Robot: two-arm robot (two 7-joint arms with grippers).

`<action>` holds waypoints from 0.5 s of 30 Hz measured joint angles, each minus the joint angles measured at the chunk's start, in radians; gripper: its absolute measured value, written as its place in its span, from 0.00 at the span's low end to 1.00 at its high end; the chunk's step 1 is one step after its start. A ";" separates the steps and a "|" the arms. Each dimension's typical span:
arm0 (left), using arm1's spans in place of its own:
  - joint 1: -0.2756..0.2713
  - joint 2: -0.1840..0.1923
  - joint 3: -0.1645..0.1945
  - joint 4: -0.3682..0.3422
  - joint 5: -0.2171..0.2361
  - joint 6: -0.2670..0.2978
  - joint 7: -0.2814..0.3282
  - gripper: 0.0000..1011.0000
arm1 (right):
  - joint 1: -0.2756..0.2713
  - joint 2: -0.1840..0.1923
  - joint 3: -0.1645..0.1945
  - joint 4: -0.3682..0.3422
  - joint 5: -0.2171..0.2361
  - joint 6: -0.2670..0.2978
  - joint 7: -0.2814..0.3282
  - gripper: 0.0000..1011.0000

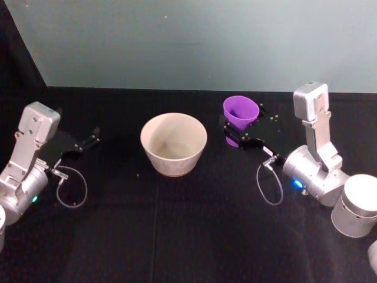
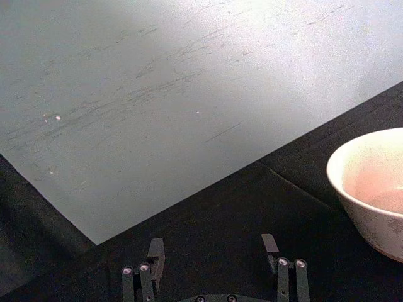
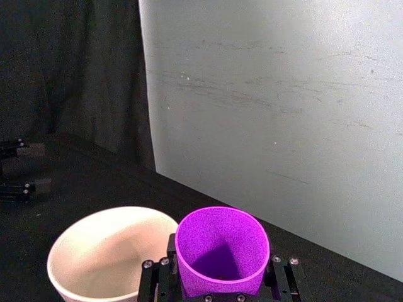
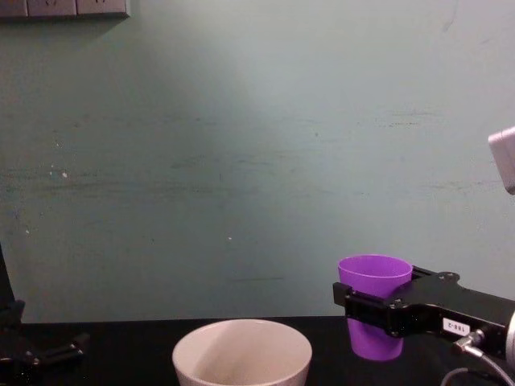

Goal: Pick up the cup and pour the mung beans from the cup into the bowl.

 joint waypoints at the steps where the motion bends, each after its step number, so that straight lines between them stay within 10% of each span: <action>1: 0.000 0.000 0.000 0.000 0.000 0.000 0.000 0.99 | 0.000 0.000 0.000 0.000 0.000 0.000 0.000 0.72; 15: 0.000 0.000 0.000 0.000 0.000 0.000 0.000 0.99 | 0.000 0.000 0.000 0.000 0.000 0.000 -0.001 0.72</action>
